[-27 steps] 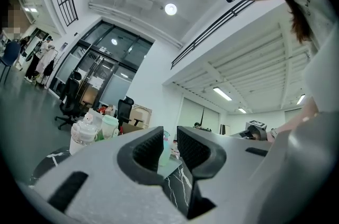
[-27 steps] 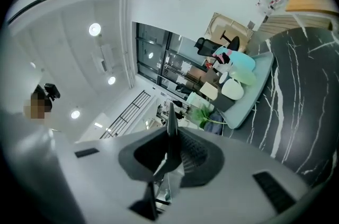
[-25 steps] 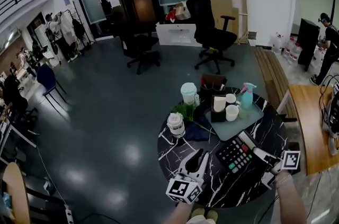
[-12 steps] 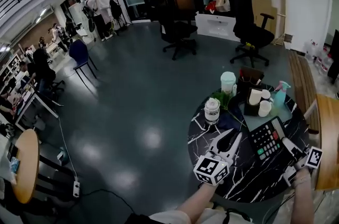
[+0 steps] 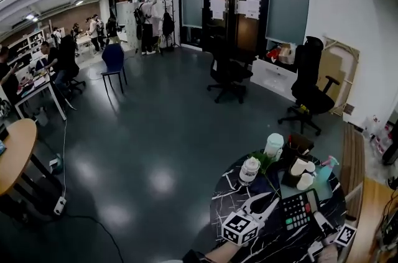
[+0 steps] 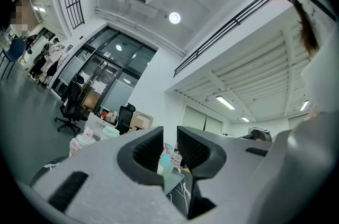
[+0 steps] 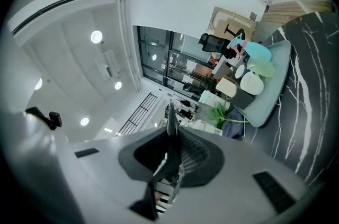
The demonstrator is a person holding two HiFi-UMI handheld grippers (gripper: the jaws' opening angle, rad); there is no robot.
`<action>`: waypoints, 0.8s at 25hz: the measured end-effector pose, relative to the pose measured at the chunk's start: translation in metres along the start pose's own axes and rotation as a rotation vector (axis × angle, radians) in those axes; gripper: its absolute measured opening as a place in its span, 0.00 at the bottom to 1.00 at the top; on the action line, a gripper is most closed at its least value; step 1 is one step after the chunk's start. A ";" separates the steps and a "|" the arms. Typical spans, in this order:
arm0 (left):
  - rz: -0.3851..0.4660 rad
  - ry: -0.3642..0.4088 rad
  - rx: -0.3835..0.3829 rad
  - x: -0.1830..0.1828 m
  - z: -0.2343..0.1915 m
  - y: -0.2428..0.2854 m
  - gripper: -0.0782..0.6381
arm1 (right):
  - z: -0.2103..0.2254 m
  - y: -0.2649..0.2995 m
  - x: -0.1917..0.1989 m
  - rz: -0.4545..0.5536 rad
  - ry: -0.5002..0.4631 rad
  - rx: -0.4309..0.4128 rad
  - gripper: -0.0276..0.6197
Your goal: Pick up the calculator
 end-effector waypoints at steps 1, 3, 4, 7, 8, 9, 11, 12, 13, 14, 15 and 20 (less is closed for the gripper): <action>0.001 0.002 -0.003 -0.003 0.000 0.000 0.23 | -0.001 0.000 0.000 -0.003 0.000 0.005 0.12; 0.001 0.005 -0.006 -0.006 -0.001 -0.001 0.23 | -0.003 0.001 0.001 -0.009 0.002 0.015 0.12; 0.002 0.005 -0.007 -0.007 -0.001 -0.001 0.23 | -0.003 0.000 0.001 -0.013 0.001 0.021 0.12; 0.005 0.010 -0.010 -0.009 -0.001 0.001 0.23 | 0.000 -0.002 -0.001 -0.022 -0.005 0.033 0.12; 0.004 0.011 -0.011 -0.009 -0.001 0.003 0.23 | 0.001 -0.003 -0.002 -0.023 -0.008 0.035 0.12; 0.002 0.011 -0.011 -0.009 -0.001 0.004 0.23 | 0.002 -0.004 -0.002 -0.023 -0.009 0.038 0.12; -0.004 0.009 -0.010 -0.009 0.000 0.007 0.23 | 0.003 -0.005 -0.002 -0.022 -0.005 0.042 0.12; -0.007 0.009 -0.009 -0.009 0.000 0.007 0.23 | 0.003 -0.006 -0.002 -0.022 -0.002 0.044 0.12; -0.010 0.008 -0.008 -0.009 0.001 0.008 0.23 | 0.003 -0.008 -0.002 -0.021 0.001 0.047 0.12; -0.012 0.007 -0.007 -0.008 0.002 0.008 0.23 | 0.004 -0.009 -0.001 -0.021 0.003 0.050 0.12; -0.014 0.006 -0.007 -0.007 0.002 0.008 0.23 | 0.005 -0.011 -0.001 -0.020 0.004 0.052 0.12; -0.030 -0.001 -0.009 -0.003 0.000 0.007 0.23 | 0.009 -0.018 0.002 -0.015 0.011 0.067 0.12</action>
Point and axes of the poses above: the fingertips, and each gripper's own axes: y forward along the fingers, z to its right, x out of its underside, the point moved 2 cm from there along -y, backward along the fingers, and after that the axes turned 4 degrees about y, right-handed, at the moved point
